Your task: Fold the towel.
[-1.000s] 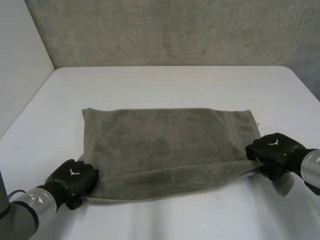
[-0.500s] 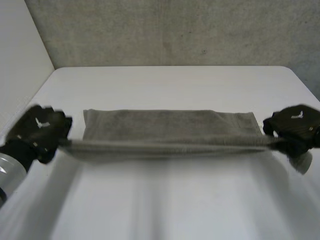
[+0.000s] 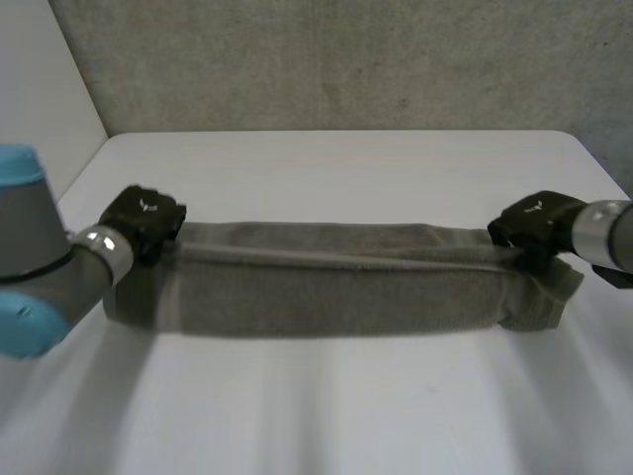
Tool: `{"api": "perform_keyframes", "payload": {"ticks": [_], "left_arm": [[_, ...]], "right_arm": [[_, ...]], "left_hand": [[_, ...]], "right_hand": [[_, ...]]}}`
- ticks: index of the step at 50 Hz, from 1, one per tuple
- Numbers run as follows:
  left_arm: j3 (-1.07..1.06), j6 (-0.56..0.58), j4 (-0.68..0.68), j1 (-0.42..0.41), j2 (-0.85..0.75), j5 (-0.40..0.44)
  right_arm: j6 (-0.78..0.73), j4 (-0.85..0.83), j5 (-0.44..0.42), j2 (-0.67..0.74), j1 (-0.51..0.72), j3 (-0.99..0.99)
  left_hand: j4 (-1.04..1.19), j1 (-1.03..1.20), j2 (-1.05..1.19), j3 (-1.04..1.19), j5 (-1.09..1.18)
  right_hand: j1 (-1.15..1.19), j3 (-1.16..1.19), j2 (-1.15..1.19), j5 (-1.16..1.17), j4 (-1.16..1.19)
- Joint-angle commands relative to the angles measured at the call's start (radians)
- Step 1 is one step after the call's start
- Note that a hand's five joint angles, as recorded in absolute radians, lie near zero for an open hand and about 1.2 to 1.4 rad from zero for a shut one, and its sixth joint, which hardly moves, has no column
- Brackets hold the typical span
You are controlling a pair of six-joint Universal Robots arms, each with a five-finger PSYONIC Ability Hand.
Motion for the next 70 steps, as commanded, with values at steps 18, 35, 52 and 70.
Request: {"api": "perform_keyframes", "payload": {"ticks": [18, 35, 52, 70], "left_arm": [[0.389, -0.222, 0.42, -0.12, 0.065, -0.157], [-0.047, -0.147, 0.38, -0.053, -0.057, -0.022], [-0.136, -0.083, 0.38, -0.025, -0.055, -0.019], [-0.202, -0.129, 0.359, -0.025, 0.075, -0.024]], "right_arm": [[0.161, -0.775, 0.089, -0.142, 0.093, -0.043], [0.094, -0.318, 0.022, 0.147, 0.102, 0.023], [0.1, -0.201, 0.017, 0.224, 0.093, 0.048], [0.088, -0.307, 0.011, 0.061, 0.064, 0.259]], "left_hand": [[0.178, 0.236, 0.18, 0.181, 0.189], [0.178, 0.236, 0.18, 0.181, 0.189], [0.178, 0.236, 0.18, 0.181, 0.189], [0.178, 0.236, 0.18, 0.181, 0.189]], "right_hand": [[0.085, 0.053, 0.06, 0.047, 0.067], [0.085, 0.053, 0.06, 0.047, 0.067], [0.085, 0.053, 0.06, 0.047, 0.067], [0.085, 0.053, 0.06, 0.047, 0.067]]}}
